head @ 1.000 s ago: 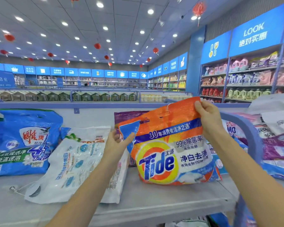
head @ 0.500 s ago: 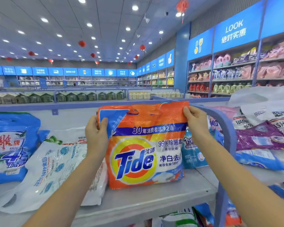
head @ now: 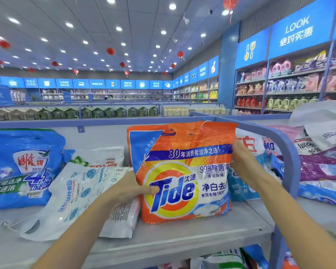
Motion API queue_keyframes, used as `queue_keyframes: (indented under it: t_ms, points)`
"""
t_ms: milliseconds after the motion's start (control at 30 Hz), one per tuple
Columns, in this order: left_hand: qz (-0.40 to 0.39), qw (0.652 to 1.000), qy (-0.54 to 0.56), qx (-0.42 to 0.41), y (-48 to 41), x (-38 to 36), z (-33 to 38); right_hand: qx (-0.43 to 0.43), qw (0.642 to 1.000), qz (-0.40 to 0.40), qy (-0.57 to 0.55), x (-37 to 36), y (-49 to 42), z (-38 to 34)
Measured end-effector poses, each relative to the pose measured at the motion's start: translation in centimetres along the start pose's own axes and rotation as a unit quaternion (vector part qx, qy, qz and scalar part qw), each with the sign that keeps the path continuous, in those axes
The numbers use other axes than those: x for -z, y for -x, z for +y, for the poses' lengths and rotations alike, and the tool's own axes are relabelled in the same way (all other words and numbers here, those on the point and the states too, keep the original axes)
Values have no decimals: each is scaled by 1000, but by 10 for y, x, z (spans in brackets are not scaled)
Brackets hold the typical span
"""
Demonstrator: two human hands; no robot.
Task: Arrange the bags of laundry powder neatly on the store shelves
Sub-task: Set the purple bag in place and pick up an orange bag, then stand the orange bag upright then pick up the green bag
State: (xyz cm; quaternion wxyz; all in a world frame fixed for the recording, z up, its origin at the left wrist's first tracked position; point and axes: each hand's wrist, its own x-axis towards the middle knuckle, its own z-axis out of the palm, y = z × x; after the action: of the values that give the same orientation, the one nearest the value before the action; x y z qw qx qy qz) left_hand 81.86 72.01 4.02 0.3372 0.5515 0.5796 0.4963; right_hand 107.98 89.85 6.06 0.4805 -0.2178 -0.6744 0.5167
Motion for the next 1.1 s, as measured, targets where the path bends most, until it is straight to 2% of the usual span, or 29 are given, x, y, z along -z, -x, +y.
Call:
queue_keyframes:
  t_ms: [100,200,267,367,433,567,667,767,833,900,1000,1100]
  points:
    - [-53,996,-72,0,-1,6,-1,-93,990,-89,49,7,31,34]
    - [-85,983,-159,24,-5,12,-4,-152,964,-179,125,2,55,42]
    - [-81,976,-201,33,-9,13,-5,-150,966,-168,127,-2,61,43]
    - [-29,973,-227,12,-9,9,-9,-136,978,-94,124,-7,61,50]
    - [3,986,-167,-7,-10,8,-13,-131,982,-49,127,-10,62,52]
    - [45,998,33,-36,-7,9,-7,-96,987,32,127,-19,68,41]
    - [97,981,140,-95,-2,11,14,-30,992,108,61,-34,74,25]
    - [93,957,249,-120,13,13,25,31,984,174,-9,-55,82,3]
    - [54,960,261,-89,34,13,24,62,981,175,-53,-70,89,-11]
    - [29,964,257,-56,58,14,21,50,981,176,-64,-88,95,-21]
    - [79,963,255,-48,90,24,16,35,983,161,-79,-115,107,-26]
    - [155,948,272,-48,129,36,10,20,994,86,-61,-143,119,-24]
